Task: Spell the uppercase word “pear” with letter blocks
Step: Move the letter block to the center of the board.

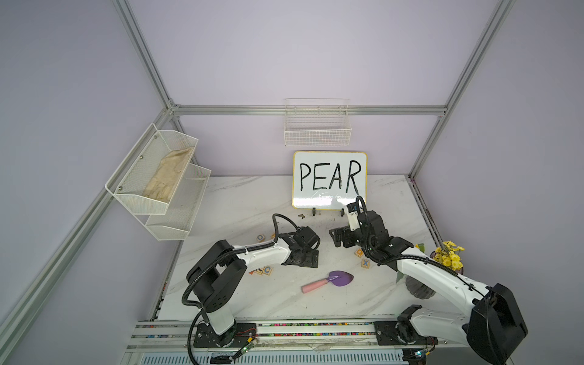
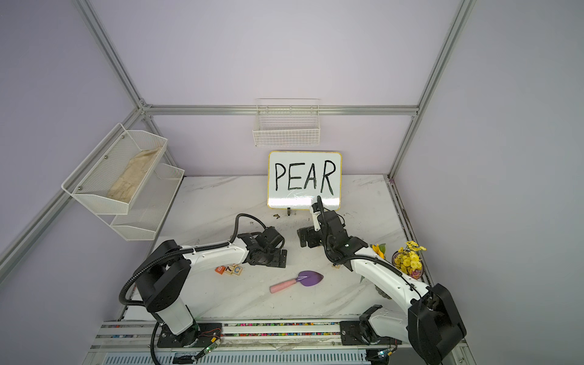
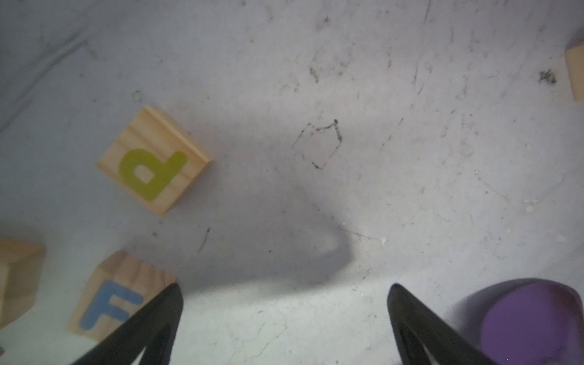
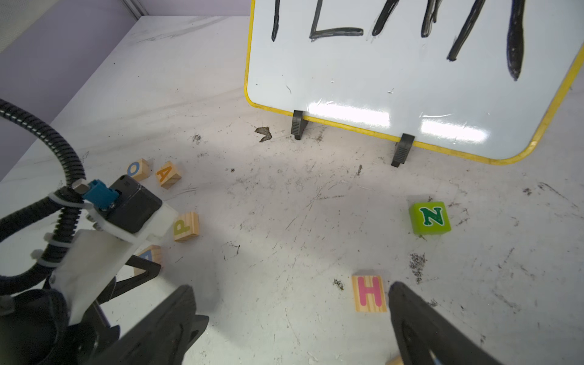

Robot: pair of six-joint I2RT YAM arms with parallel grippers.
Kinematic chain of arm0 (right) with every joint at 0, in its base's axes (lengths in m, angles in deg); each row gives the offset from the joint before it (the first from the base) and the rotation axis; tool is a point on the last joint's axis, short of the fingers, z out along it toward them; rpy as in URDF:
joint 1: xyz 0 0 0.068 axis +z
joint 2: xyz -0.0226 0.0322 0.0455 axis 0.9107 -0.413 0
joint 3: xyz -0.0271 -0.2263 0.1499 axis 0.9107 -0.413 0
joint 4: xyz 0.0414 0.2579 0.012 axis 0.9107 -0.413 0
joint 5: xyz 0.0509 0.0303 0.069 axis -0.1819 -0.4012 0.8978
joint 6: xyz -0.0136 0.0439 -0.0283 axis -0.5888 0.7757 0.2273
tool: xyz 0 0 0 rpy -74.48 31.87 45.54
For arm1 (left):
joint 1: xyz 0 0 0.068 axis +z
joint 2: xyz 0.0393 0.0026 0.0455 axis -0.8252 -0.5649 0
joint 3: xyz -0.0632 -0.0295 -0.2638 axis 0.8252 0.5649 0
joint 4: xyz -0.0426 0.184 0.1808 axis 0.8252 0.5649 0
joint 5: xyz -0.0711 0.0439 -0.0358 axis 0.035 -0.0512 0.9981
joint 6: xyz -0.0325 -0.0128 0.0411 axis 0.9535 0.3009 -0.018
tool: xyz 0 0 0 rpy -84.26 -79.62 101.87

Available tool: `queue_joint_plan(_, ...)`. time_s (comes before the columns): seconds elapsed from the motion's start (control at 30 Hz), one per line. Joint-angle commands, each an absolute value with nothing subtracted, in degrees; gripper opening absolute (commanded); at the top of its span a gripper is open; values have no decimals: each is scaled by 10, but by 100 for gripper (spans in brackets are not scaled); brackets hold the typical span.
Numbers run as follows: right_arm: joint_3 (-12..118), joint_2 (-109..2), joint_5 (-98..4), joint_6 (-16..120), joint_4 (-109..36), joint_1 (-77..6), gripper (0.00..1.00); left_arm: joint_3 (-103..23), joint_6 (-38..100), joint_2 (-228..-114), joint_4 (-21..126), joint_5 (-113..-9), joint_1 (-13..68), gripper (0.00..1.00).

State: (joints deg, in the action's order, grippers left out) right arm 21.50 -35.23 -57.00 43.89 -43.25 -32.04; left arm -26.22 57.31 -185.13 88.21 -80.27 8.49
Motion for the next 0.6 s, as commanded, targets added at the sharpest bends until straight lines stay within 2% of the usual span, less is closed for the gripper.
queue_joint_plan(0.0, 214, -362, -567, 435, -415, -313, 97, -233, 574, -1817, 899, -832, 102, 100)
queue_joint_plan(0.17, 216, -375, -582, 444, -409, -296, 97, -227, 561, -1798, 900, -826, 136, 100)
queue_joint_plan(0.37, 210, -364, -609, 451, -405, -291, 97, -266, 552, -1787, 894, -812, 136, 100)
queue_joint_plan(0.5, 203, -351, -647, 457, -405, -291, 97, -296, 578, -1816, 906, -820, 137, 99)
queue_joint_plan(0.57, 199, -345, -673, 466, -406, -291, 97, -312, 601, -1841, 918, -823, 139, 96)
